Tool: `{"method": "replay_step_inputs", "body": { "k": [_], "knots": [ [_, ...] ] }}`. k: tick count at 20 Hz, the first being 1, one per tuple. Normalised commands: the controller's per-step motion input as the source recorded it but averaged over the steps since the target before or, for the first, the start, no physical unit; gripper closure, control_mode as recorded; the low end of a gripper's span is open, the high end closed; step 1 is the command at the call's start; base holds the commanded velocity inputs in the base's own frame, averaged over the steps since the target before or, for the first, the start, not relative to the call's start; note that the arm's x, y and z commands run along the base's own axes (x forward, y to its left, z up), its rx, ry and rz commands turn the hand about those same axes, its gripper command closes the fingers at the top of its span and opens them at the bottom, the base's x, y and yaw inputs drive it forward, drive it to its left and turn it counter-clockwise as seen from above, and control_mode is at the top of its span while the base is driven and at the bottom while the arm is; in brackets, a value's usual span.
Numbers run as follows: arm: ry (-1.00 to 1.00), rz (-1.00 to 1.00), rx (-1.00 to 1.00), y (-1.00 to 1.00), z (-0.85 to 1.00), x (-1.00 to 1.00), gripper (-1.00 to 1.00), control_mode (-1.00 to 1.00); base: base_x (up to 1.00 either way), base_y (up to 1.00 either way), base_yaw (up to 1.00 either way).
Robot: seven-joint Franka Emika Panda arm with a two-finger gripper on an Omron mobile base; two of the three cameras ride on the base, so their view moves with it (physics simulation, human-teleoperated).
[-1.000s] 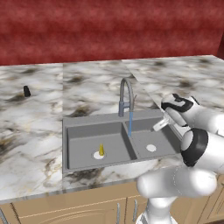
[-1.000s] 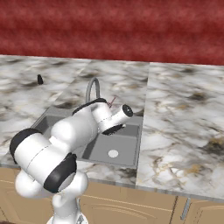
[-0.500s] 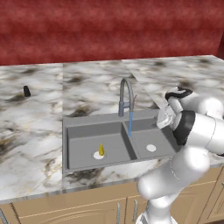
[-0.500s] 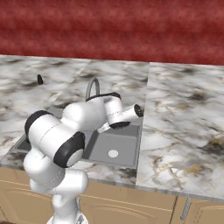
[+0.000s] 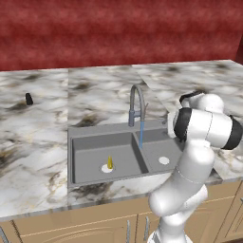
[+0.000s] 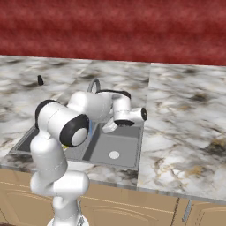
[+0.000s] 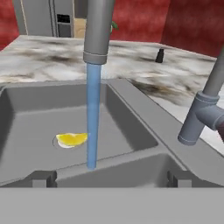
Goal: Turn on the sink faucet. Then move the lemon wedge from the counter to the sink. Turn off the sink. Move the vegetable from the sink to the pot next to the stove. Finally move the pot to the front left burner.
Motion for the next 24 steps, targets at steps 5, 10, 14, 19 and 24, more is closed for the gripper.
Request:
{"method": "replay_step_inputs", "body": {
  "k": [5,10,14,19,24],
  "knots": [
    [-0.04,0.02,0.01,0.00,0.00,0.54,-1.00,-1.00,0.00,0.00,0.00],
    [-0.01,0.00,0.00,0.03,0.00,0.58,-1.00,-1.00,0.00,0.00,0.00],
    [0.00,0.00,0.00,0.05,0.00,0.57,-1.00,-1.00,0.00,0.00,0.00],
    [0.00,0.00,0.00,0.03,0.00,0.51,-1.00,-1.00,0.00,0.00,0.00],
    [0.04,0.00,0.00,0.01,0.00,0.47,-1.00,-1.00,0.00,0.00,0.00]
  ]
}}
